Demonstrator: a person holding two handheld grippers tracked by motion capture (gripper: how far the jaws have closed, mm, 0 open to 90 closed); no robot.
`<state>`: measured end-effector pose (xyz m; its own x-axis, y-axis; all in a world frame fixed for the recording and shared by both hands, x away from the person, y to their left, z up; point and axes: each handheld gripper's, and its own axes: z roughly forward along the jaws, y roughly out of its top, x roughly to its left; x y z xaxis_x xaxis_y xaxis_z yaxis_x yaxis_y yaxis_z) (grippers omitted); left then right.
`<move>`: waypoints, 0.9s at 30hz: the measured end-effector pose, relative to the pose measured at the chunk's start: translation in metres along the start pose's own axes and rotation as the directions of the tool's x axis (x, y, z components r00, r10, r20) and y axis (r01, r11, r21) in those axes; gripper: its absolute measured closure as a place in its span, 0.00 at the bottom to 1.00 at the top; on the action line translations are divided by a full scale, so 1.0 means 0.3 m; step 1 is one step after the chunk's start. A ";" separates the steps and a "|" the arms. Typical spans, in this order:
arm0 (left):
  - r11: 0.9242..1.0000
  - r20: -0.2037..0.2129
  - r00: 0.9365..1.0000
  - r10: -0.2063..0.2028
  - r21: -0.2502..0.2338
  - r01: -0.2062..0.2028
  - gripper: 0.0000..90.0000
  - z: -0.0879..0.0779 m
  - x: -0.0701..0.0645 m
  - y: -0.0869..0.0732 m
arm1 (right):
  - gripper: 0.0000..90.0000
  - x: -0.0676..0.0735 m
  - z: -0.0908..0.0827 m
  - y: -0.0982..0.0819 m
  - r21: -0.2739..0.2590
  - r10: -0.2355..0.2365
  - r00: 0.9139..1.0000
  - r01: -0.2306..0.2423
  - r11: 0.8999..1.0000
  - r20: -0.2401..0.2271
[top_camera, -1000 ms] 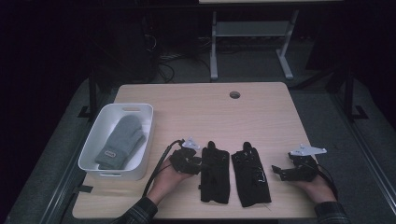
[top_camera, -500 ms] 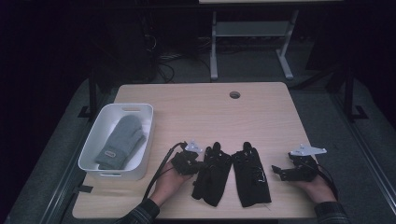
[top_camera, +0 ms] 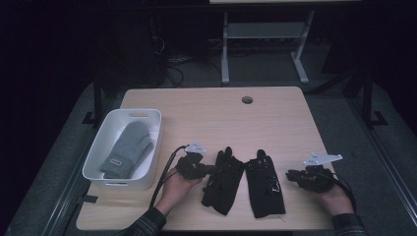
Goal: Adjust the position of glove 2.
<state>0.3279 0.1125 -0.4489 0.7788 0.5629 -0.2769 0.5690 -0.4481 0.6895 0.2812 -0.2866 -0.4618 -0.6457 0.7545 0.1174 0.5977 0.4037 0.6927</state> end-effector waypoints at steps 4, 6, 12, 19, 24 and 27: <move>1.000 0.010 1.000 -0.012 -0.009 0.012 0.97 -0.008 0.010 0.004 | 0.96 0.048 0.023 -0.001 0.061 -0.041 0.998 0.044 0.997 -0.046; 1.000 0.018 1.000 -0.019 -0.020 0.020 0.97 -0.011 0.012 0.006 | 0.96 0.062 0.033 0.000 0.066 -0.043 0.996 0.048 0.997 -0.073; 0.999 0.046 0.998 -0.036 -0.037 0.038 0.97 -0.026 0.011 0.013 | 0.96 0.092 0.048 0.014 0.081 -0.067 0.991 0.077 0.994 -0.120; 0.996 0.108 0.993 -0.051 -0.072 0.059 0.97 -0.053 -0.003 0.027 | 0.97 0.146 0.070 0.041 0.068 -0.111 0.981 0.123 0.990 -0.159; 0.994 0.136 0.990 -0.047 -0.089 0.060 0.97 -0.065 -0.013 0.041 | 1.00 0.172 0.087 0.056 0.060 -0.137 0.974 0.149 0.987 -0.178; 0.993 0.152 0.987 -0.045 -0.097 0.060 0.97 -0.067 -0.016 0.047 | 1.00 0.180 0.094 0.063 0.064 -0.132 0.973 0.146 0.987 -0.187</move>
<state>0.3268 0.1174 -0.4245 0.7834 0.4707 -0.4059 0.5866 -0.3440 0.7332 0.2711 -0.2234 -0.4625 -0.7963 0.5843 0.1565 0.5262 0.5415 0.6557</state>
